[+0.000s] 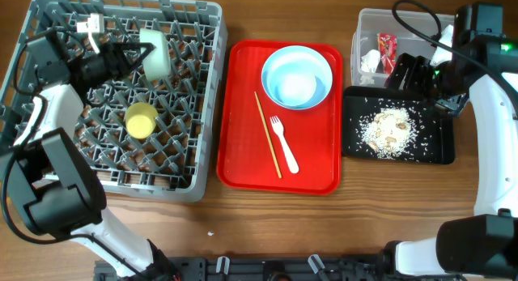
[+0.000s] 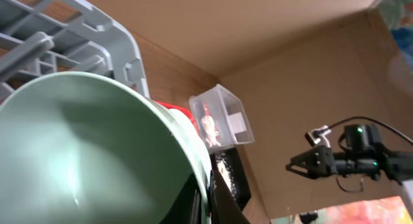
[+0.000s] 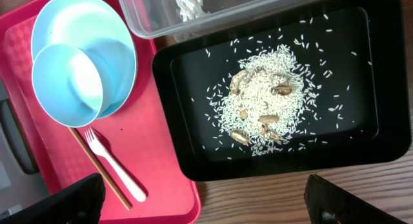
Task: Sort waste into correct bins and load items into the dishwasher rack
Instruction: 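Carry the green bowl to the dish rack and set it down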
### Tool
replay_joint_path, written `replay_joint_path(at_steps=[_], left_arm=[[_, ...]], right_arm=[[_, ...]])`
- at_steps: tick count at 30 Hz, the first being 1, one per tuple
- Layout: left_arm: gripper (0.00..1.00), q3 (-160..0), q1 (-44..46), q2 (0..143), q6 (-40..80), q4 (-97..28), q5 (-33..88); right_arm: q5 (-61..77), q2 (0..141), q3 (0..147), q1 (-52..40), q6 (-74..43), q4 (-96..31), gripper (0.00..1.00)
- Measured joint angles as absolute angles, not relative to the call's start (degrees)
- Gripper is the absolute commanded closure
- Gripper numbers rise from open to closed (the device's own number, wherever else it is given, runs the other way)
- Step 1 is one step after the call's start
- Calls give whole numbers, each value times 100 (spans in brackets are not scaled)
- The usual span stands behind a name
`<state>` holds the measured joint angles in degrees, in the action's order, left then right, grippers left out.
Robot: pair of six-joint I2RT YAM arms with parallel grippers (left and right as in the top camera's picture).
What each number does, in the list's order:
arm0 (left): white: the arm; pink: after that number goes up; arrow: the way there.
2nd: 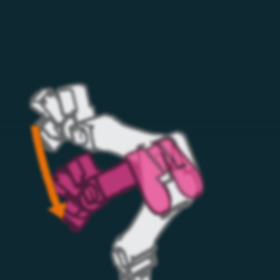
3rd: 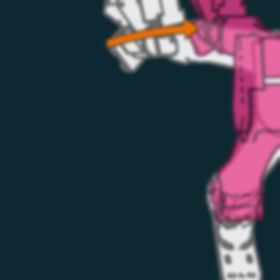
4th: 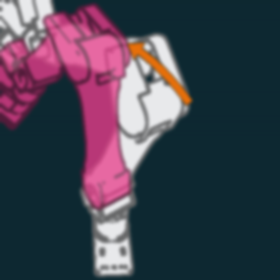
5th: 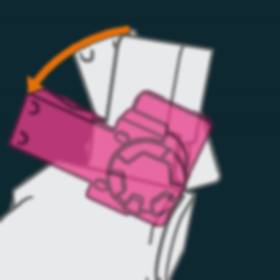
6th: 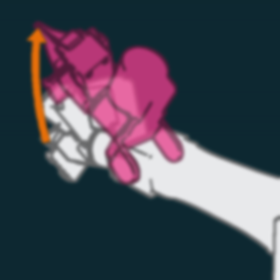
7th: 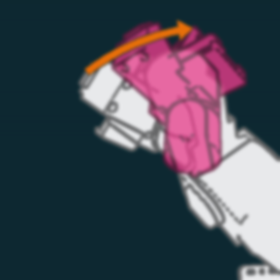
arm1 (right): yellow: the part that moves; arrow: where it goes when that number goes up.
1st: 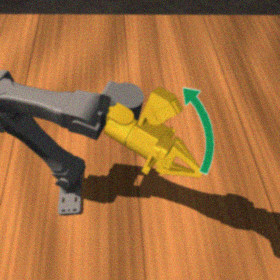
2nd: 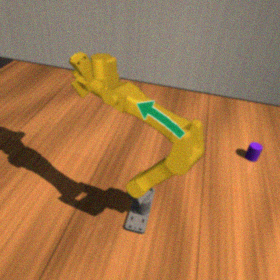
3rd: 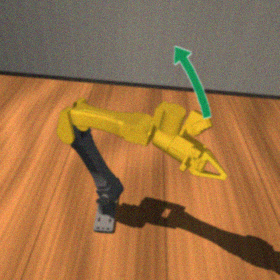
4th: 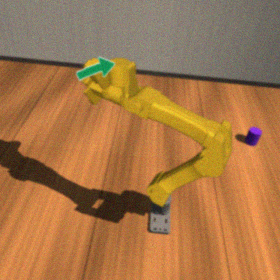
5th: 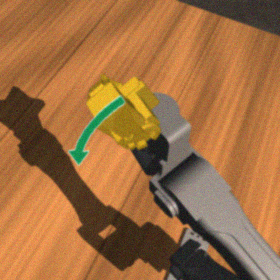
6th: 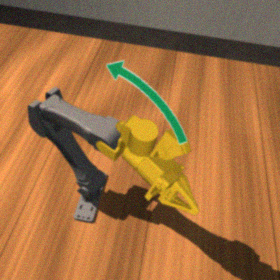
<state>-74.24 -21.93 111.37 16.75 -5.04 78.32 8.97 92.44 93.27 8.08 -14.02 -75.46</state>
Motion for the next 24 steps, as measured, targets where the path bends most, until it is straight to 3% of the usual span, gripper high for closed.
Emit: replay_joint_path(at_steps=[10, 13, 14, 17, 18, 19, 20, 22, 24], left_arm=[[95, -7424, -2196, 11251, 1708, -316, 7959], [90, -7424, -2283, 11251, 1712, -320, 7846], [82, -7426, -2342, 11251, 1723, -342, 7784], [74, -7435, -2530, 11251, 1737, -578, 7487], [63, -7437, -2598, 11251, 1730, -751, 7255], [61, -7437, -2641, 11255, 1732, -860, 7074], [46, -7437, -2681, 11257, 1743, -943, 6930], [36, -7437, -2764, 11257, 1739, -987, 6665], [3, -7437, -2867, 11257, 1728, -989, 6565]], right_arm=[[897, 9244, 9327, 808, -1402, -7627, 0], [897, 9244, 9327, 808, -1402, -7653, 0], [897, 9244, 9327, 808, -1402, -7669, 0], [899, 9244, 9327, 808, -1402, -7673, 0], [902, 9244, 9327, 808, -1402, -7675, 0], [904, 9244, 9327, 808, -1402, -7673, 0], [910, 9244, 9327, 808, -1402, -7675, 0], [923, 9244, 9327, 808, -1402, -7673, 0], [941, 9244, 9327, 808, -1402, -7673, 0]])
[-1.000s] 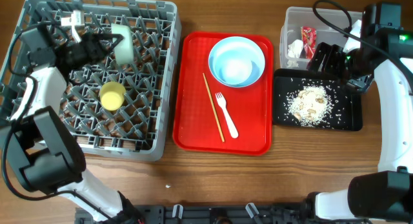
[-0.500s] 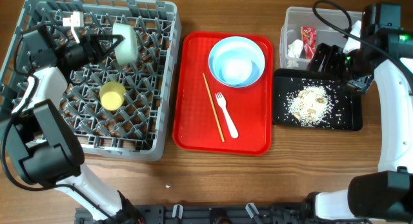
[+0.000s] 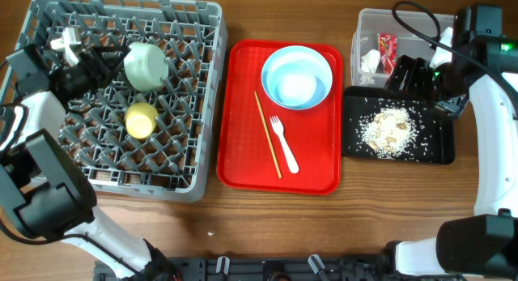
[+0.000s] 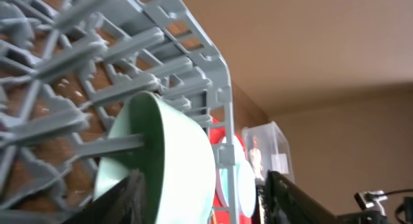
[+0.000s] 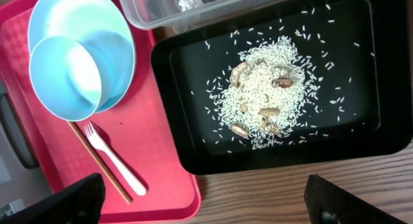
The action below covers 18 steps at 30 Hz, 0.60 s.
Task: Sort waste into correct bins and load items into the dishwasher rack
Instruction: 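Carry the green bowl to the dish rack and set it down, then grasp the light-blue bowl on the white plate with the left gripper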
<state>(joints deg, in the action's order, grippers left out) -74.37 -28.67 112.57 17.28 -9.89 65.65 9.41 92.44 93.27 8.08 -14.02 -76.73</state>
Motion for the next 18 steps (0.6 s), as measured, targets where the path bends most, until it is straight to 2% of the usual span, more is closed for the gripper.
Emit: replay_joint_path(at_steps=[1, 12, 16, 18], left_arm=[[0, -7437, -2919, 11257, 1728, -991, 6539], [0, -7437, -3352, 10886, 1970, -1240, 6007], [0, -7450, -3024, 9843, 1988, -1898, 5231], [0, -7463, -2508, 9332, 1988, -2394, 4615]], right_arm=[[941, 9244, 9327, 808, -1402, -7673, 0], [941, 9244, 9327, 808, -1400, -7675, 0], [941, 9244, 9327, 808, -1402, -7671, 0], [941, 9244, 9327, 808, -1400, -7671, 0]])
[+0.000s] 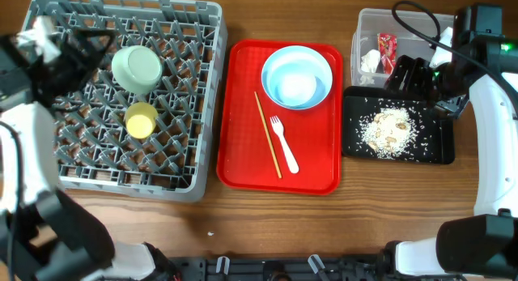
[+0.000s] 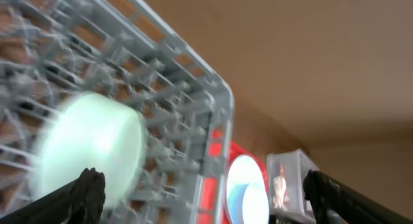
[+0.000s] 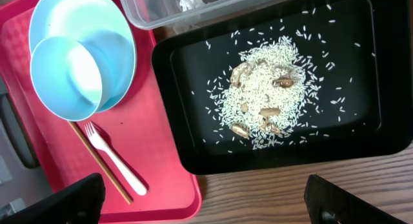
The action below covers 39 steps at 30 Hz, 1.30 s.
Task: Sort waste into correct bins and load items into the dishwasher rack
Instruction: 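Grasp the light-blue bowl on the white plate with the left gripper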
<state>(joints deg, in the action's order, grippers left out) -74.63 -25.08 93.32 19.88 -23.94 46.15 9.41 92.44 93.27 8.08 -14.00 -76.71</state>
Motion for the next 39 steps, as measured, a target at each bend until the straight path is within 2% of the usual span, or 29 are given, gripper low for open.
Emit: replay_joint_path(at_steps=[3, 11, 14, 18, 21, 26, 33, 39], left_arm=[[0, -7476, -1374, 8952, 1988, -2956, 3852], [0, -7496, 897, 8930, 1990, -2829, 2554], [0, -7666, 2016, 8934, 1988, -2838, 1319], [0, -7898, 2941, 9061, 1988, -2182, 185], [0, -7937, 3369, 9494, 1986, -1441, -215], [0, -7946, 3828, 10567, 1986, -932, -436], [1, -7946, 4045, 11631, 1986, -884, -482], [8, -7946, 4158, 11830, 1986, -851, -489]], right_arm=[[941, 9244, 9327, 808, -1400, -7673, 0], [268, 9244, 9327, 915, -1861, -7822, 0], [183, 9244, 9327, 1323, -1977, -7832, 0], [233, 9244, 9327, 2021, -2014, -7881, 0], [338, 9244, 9327, 2222, -2034, -7885, 0], [445, 9233, 9327, 2217, -2034, -7883, 0], [449, 9233, 9327, 2217, -2034, -7885, 0], [449, 9233, 9327, 2217, -2034, -7885, 0]])
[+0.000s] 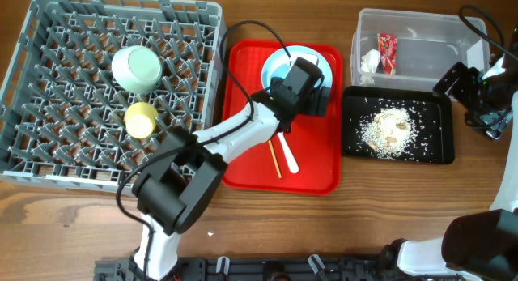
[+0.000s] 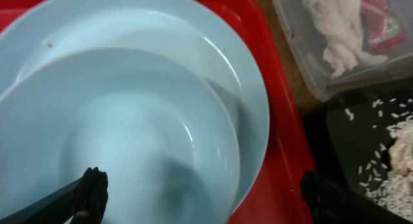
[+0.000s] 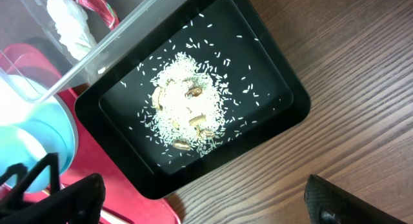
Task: Sort waste into correct bins and load items into the dishwasher rack
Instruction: 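Grasp the light-blue bowl on the white plate with the left gripper, then place the light-blue bowl into the dish rack beside the green bowl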
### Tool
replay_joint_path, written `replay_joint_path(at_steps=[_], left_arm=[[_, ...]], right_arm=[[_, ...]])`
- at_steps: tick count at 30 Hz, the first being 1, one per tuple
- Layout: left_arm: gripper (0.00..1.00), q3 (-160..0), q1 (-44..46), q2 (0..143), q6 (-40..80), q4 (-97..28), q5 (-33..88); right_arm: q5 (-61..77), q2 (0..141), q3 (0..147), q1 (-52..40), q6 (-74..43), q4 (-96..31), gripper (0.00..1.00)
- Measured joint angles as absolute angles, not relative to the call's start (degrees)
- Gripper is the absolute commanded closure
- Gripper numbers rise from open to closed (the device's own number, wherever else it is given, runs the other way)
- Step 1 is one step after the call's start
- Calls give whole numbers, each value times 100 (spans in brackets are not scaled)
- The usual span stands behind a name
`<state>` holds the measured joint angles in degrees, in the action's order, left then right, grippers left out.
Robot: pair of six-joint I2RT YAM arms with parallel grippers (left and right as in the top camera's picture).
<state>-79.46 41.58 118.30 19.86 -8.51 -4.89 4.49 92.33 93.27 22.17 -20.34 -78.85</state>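
Observation:
My left gripper (image 1: 312,91) hangs open just above the blue bowl (image 2: 129,140), which sits in a blue plate (image 1: 271,70) on the red tray (image 1: 243,151). One fingertip (image 2: 90,192) shows over the bowl, the other over the tray. A white fork (image 1: 287,155) and a chopstick (image 1: 271,155) lie on the tray. In the grey dishwasher rack (image 1: 48,151) rest a pale green cup (image 1: 136,68) and a yellow cup (image 1: 141,120). My right gripper (image 3: 213,201) is open over bare wood, right of the black tray (image 1: 437,151) of rice (image 3: 187,117).
A clear bin (image 1: 421,34) behind the black tray holds a red wrapper (image 1: 387,50) and white tissue (image 1: 371,61). My left arm reaches across the red tray from the lower left. Wood table shows in front of the rack and trays.
My left gripper has gone from the rack's far left edge to above the blue bowl on the red tray. My right gripper has shifted rightward, off the black tray's edge.
My left gripper first held the green cup over the rack. Then the cup lay in the rack with the fingers open beside it. Then the gripper was back at the rack's left edge, and now it is over the blue bowl.

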Motion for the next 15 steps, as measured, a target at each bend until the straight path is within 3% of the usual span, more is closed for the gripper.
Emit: replay_joint_path(at_steps=[1, 5, 10, 15], left_arm=[[11, -7946, 4158, 11909, 1986, -854, -489], [50, -7946, 4158, 12145, 2001, -945, -604], [87, -7946, 4163, 12145, 1973, -1002, -950], [96, -7957, 4163, 12088, 1925, -989, -1135]], right_arm=[[449, 9233, 9327, 2217, -2034, -7885, 0], [449, 9233, 9327, 2217, -2034, -7885, 1], [449, 9233, 9327, 2217, -2034, -7885, 0], [449, 9233, 9327, 2217, -2036, -7885, 0]])
